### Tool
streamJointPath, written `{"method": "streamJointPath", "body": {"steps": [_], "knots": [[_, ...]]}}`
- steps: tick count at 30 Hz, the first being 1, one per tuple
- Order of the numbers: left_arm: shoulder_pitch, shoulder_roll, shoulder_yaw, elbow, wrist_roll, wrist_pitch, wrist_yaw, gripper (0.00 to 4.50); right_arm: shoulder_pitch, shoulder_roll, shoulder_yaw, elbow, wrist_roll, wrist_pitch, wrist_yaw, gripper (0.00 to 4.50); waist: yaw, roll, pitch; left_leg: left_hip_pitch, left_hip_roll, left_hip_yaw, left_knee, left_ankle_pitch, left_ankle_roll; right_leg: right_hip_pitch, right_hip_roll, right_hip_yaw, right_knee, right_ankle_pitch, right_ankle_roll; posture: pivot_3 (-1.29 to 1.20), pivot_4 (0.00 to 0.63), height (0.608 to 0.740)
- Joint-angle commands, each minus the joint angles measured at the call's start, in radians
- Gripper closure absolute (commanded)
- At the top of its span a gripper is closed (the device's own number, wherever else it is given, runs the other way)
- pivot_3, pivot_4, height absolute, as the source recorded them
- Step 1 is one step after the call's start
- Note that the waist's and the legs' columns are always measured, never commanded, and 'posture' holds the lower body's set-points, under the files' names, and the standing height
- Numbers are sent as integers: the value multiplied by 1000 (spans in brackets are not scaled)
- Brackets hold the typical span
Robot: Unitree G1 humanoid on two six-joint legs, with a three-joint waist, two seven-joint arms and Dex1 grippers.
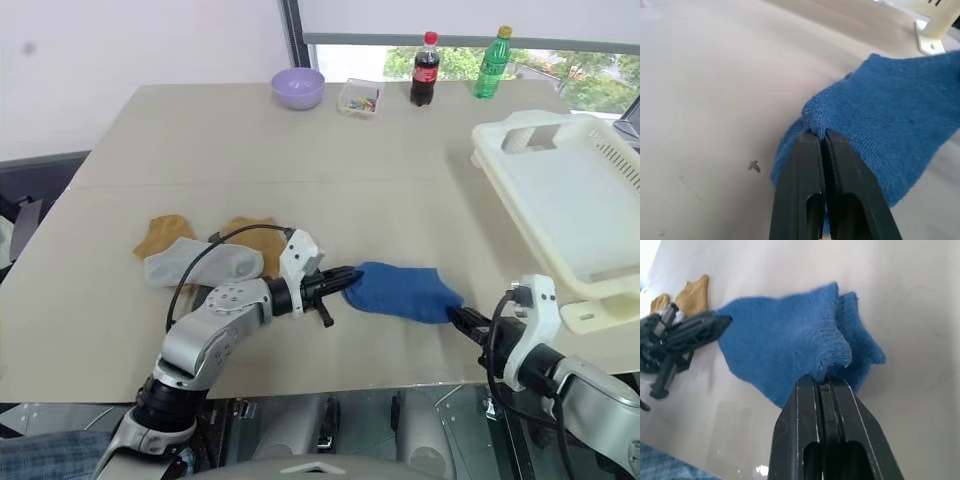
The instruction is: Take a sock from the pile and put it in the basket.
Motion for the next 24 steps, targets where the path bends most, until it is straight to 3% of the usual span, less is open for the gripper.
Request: {"method": "streamJointPath", "body": {"steps": [1,24], "knots": [[-31,20,-34,-12,17,-6,-18,4500,10,-3,30,-24,-22,-58,-10,4468,0,0,0,0,0,0,0,0,0,0,0,0,0,0,0,0,150,735],[-79,26,-53,81,74,-97,-51,4500,-6,-37,136,3,-84,-165,2,4468,1,-1,0,0,0,0,0,0,0,0,0,0,-1,0,0,0,150,735]]}}
